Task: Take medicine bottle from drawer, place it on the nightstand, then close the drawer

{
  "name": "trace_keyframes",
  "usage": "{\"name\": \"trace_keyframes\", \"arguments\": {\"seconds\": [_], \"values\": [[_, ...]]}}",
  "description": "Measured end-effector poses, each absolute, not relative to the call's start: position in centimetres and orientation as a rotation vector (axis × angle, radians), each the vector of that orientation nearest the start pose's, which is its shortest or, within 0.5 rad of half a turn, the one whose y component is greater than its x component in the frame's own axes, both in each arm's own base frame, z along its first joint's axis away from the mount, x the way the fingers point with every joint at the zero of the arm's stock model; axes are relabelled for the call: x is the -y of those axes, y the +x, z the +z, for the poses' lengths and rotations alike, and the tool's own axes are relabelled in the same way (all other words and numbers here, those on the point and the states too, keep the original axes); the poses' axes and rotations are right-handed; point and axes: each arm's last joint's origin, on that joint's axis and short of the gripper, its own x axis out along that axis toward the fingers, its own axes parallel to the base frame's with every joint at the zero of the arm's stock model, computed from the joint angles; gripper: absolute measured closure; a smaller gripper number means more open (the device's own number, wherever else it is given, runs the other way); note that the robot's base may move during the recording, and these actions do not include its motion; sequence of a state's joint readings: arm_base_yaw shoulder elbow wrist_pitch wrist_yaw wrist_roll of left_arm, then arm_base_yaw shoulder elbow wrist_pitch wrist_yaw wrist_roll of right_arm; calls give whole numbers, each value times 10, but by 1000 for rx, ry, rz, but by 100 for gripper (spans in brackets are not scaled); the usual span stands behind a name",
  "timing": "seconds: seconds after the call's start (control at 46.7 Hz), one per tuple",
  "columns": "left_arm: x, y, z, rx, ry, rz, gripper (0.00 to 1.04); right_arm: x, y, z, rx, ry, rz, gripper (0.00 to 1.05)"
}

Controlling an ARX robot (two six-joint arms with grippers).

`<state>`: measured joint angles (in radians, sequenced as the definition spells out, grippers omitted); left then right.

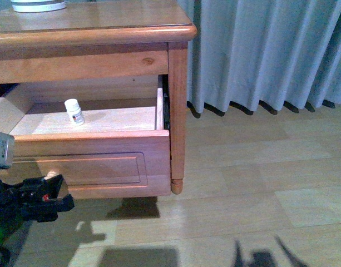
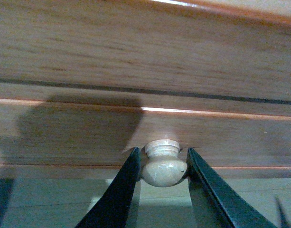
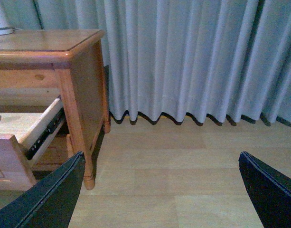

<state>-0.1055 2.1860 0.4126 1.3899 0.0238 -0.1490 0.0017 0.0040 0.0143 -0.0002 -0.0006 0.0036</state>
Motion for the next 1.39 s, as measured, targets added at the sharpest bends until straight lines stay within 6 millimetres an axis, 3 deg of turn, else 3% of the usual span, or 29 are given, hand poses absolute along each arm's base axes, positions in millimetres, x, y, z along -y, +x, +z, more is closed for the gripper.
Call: {"name": "trace_keyframes", "arguments": {"seconds": [0.214, 1.179, 1.393], "values": [[34, 259, 33, -398, -141, -99, 79, 0, 97, 168, 10, 4, 2, 7], [36, 263, 36, -385, -149, -138, 79, 0, 97, 168, 10, 4, 2, 7], [36, 263, 35, -391, -152, -140, 34, 0, 97, 168, 10, 4, 2, 7]]}}
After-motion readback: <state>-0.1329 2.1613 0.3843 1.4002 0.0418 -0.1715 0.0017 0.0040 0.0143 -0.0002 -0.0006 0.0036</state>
